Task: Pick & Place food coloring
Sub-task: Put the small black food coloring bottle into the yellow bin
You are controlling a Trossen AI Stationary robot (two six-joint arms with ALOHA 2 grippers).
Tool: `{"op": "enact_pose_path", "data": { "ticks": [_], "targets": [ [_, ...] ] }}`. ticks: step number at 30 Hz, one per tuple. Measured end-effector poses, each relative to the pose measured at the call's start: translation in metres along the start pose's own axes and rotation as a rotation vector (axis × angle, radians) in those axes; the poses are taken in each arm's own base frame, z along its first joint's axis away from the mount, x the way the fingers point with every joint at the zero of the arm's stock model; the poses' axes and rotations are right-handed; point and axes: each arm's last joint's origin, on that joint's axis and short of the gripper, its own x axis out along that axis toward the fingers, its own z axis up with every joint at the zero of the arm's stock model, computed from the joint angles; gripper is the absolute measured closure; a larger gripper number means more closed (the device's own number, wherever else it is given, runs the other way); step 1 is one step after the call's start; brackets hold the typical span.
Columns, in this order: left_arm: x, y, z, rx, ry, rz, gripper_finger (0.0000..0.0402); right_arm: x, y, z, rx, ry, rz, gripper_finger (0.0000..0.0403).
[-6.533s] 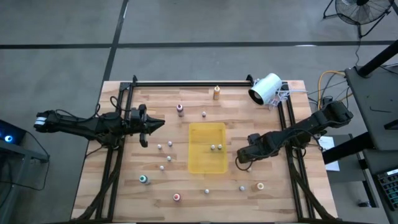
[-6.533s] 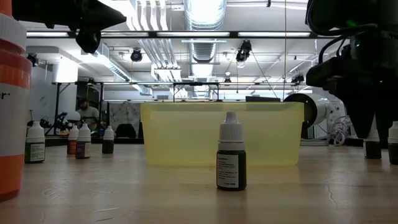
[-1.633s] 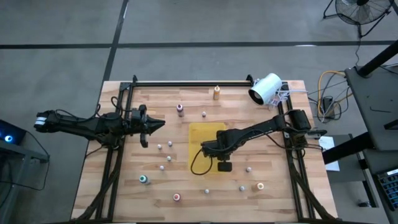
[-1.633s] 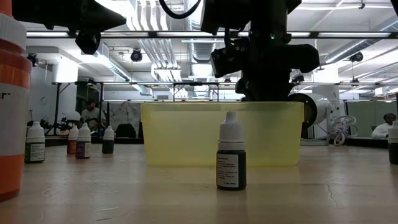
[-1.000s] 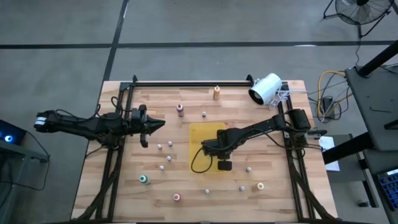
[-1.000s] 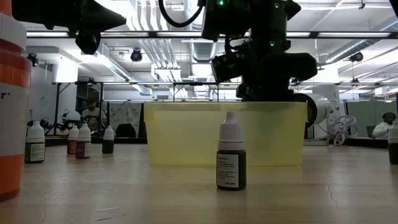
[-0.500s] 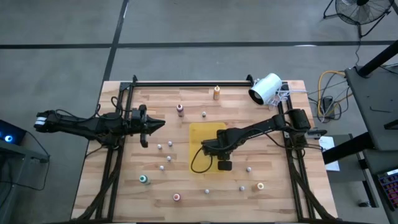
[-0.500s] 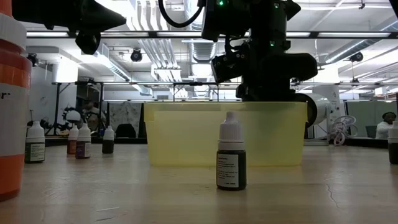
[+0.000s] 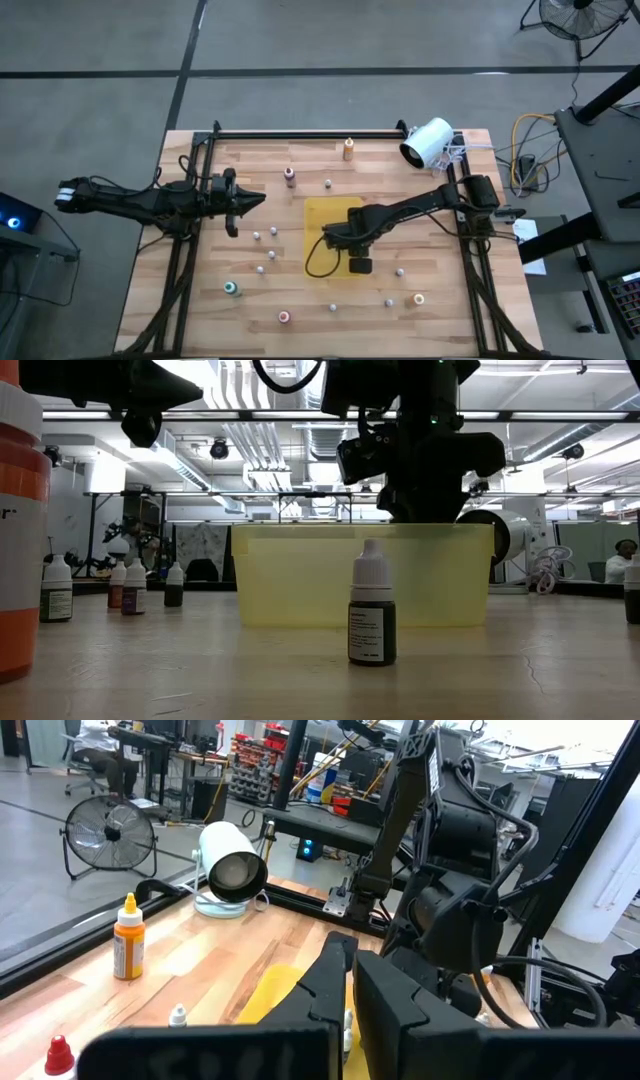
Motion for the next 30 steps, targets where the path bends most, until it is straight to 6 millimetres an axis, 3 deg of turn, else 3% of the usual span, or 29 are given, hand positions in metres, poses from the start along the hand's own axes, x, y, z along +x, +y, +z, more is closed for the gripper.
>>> {"op": "enact_pose_path", "data": {
  "ticks": [9,15,30],
  "targets": [
    [0.0,0.0,0.0,0.0,0.001,0.0,0.0402,-0.014,0.0,0.003,0.0,-0.008,0.001,0.0307],
    [0.0,0.0,0.0,0.0,0.001,0.0,0.0402,-0.035,0.001,0.005,0.019,-0.038,0.007,0.03],
    [0.0,0.0,0.0,0.0,0.001,0.0,0.0402,-0.072,0.015,-0.019,0.154,-0.077,-0.026,0.029]
  ]
}}
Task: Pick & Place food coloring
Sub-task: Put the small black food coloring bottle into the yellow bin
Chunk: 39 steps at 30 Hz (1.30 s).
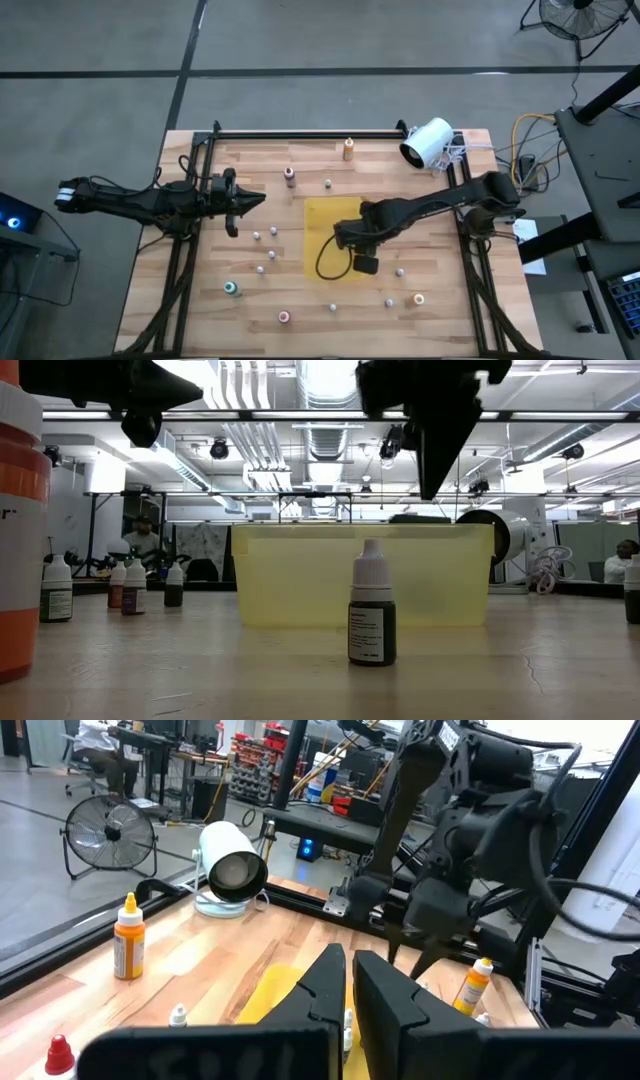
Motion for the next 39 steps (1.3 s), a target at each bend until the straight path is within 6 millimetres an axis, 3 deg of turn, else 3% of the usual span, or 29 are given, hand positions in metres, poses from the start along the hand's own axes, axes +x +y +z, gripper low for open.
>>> {"op": "enact_pose_path", "data": {
  "ticks": [12,24,31,39],
  "targets": [
    [0.0,0.0,0.0,0.0,0.0,0.0,0.0402,0.002,0.008,-0.039,-0.01,0.031,-0.001,0.0289],
    [0.0,0.0,0.0,0.0,0.001,0.0,0.0402,-0.003,0.007,-0.105,-0.152,-0.045,0.062,0.0281],
    [0.0,0.0,0.0,0.0,0.0,0.0,0.0402,-0.001,0.006,-0.135,-0.301,-0.024,0.127,0.0234],
    [0.0,0.0,0.0,0.0,0.0,0.0,0.0402,0.004,0.011,-0.142,-0.377,-0.033,0.157,0.0188]
  ]
}}
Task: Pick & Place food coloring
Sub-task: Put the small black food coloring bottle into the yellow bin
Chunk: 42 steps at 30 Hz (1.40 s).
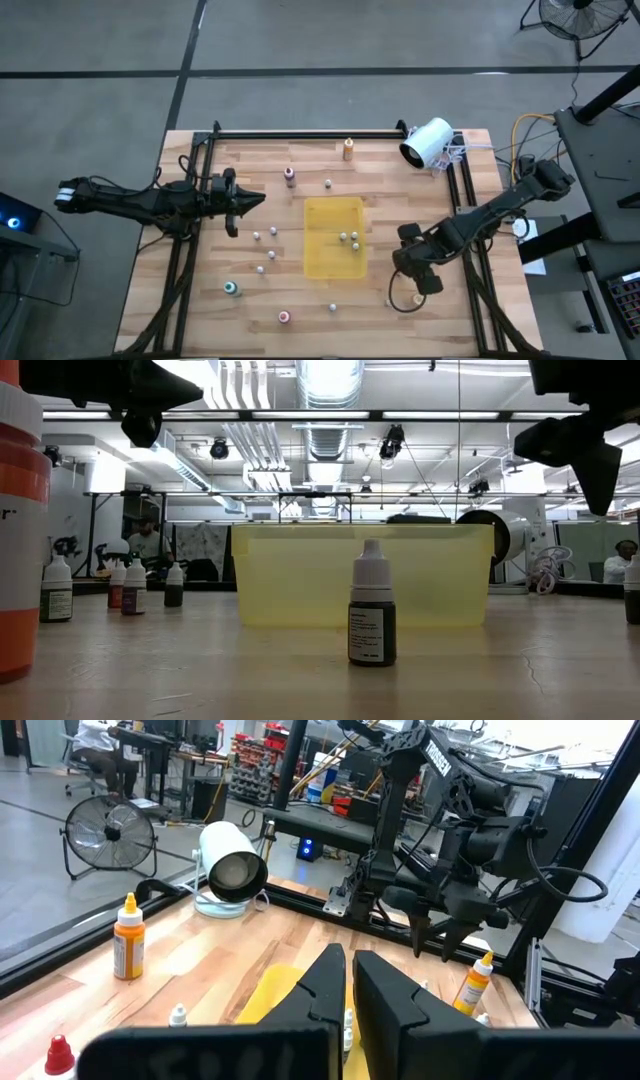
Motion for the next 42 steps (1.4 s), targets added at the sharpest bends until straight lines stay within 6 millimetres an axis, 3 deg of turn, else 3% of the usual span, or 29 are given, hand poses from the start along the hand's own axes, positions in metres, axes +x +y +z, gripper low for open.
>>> {"op": "enact_pose_path", "data": {
  "ticks": [15,22,33,42],
  "targets": [
    [0.0,0.0,0.0,0.0,0.001,0.0,0.0402,0.03,0.013,0.009,-0.042,0.04,-0.004,0.0183],
    [0.0,0.0,0.0,0.0,0.001,0.001,0.0402,0.044,0.014,0.002,-0.01,0.03,-0.001,0.0183],
    [0.0,0.0,0.0,0.0,0.001,0.0,0.0402,0.05,0.01,-0.005,0.0,0.045,-0.063,0.0183],
    [0.0,0.0,0.0,0.0,0.001,0.0,0.0402,0.044,0.012,0.0,0.036,0.022,-0.044,0.0183]
  ]
}}
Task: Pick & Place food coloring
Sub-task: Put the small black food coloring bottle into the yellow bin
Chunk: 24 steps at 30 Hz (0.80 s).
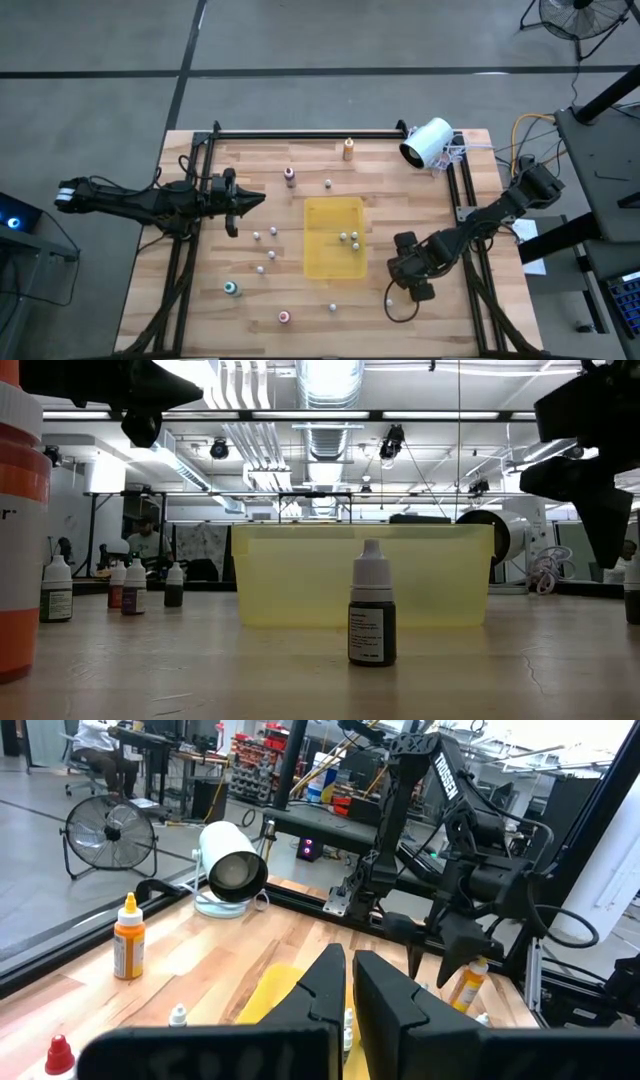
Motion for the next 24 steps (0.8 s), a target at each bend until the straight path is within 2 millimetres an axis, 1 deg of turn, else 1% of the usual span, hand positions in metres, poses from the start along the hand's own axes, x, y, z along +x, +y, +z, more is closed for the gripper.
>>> {"op": "enact_pose_path", "data": {
  "ticks": [6,17,24],
  "targets": [
    [0.0,0.0,0.0,0.0,0.0,-0.001,0.0402,-0.009,0.002,0.004,0.018,-0.002,0.058,0.0183],
    [0.0,0.0,0.0,0.0,-0.001,-0.001,0.0402,-0.02,-0.001,-0.003,0.046,0.027,0.065,0.0183],
    [0.0,0.0,0.0,0.0,0.001,0.0,0.0402,-0.033,-0.013,0.001,0.182,0.026,0.063,0.0183]
  ]
}}
